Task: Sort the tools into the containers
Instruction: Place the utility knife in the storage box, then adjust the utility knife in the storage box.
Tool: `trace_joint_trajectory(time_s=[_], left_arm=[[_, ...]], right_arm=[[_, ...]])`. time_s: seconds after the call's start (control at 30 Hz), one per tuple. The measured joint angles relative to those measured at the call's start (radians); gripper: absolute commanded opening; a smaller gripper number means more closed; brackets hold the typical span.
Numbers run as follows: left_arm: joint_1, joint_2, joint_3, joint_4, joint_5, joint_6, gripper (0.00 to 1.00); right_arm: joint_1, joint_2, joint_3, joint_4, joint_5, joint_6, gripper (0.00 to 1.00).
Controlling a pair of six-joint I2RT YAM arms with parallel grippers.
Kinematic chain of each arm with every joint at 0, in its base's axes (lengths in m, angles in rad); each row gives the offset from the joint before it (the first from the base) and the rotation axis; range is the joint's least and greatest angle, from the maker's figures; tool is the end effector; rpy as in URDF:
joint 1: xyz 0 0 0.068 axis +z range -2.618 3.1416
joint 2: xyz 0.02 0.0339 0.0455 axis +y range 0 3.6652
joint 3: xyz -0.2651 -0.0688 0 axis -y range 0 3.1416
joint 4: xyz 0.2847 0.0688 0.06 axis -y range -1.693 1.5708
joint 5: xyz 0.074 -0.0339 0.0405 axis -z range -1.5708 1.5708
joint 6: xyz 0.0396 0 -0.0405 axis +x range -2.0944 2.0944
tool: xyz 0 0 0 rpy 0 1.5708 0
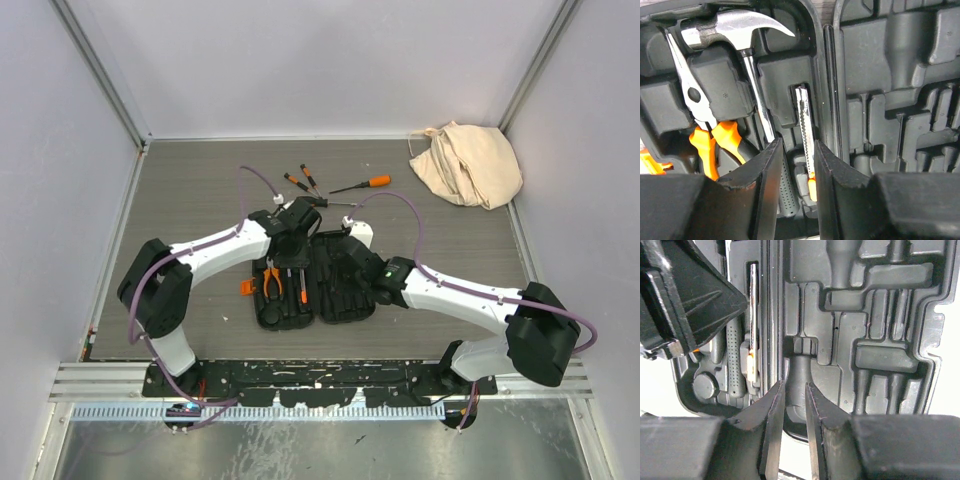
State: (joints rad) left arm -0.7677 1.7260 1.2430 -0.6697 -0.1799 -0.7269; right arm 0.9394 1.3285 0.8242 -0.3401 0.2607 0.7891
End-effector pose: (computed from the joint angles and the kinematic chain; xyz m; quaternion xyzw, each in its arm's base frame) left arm 0.2833 -0.2636 0.1931 0.0012 0.9745 -0.0760 0.2113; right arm 0.1908 0.2436 0.2019 -0.0235 0.9277 0.1890 0.3211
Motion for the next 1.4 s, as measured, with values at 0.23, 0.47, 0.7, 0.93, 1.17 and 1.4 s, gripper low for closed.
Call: trace_joint_trajectory(time_s=[0.23, 0.47, 0.7, 0.93, 1.17, 1.4], left_arm=[[-0.006, 0.037, 0.0, 0.01, 0.0, -0.004, 0.31], [-0.011, 0.058, 0.0, 0.024, -0.001, -0.014, 0.26], [-0.012, 0.076, 0.0, 0.033, -0.007, -0.018, 0.21], [-0.014, 0.079, 0.0, 0.035, -0.011, -0.017, 0.29], [-0.016, 0.078, 0.019, -0.006, -0.032, -0.011, 0.41], [-0.017, 0.058, 0.055, -0.026, -0.041, 0.001, 0.4]], right_arm=[[0.0, 0.0, 0.0, 0.0, 0.0, 0.0, 0.29], [0.0, 0.0, -0.003, 0.0, 0.0, 0.0, 0.29], [0.0, 0.0, -0.004, 0.0, 0.0, 0.0, 0.29], [0.0, 0.0, -0.004, 0.0, -0.001, 0.0, 0.29], [0.0, 0.0, -0.004, 0.0, -0.001, 0.0, 0.29], [0.0, 0.0, -0.004, 0.003, -0.008, 0.0, 0.29]])
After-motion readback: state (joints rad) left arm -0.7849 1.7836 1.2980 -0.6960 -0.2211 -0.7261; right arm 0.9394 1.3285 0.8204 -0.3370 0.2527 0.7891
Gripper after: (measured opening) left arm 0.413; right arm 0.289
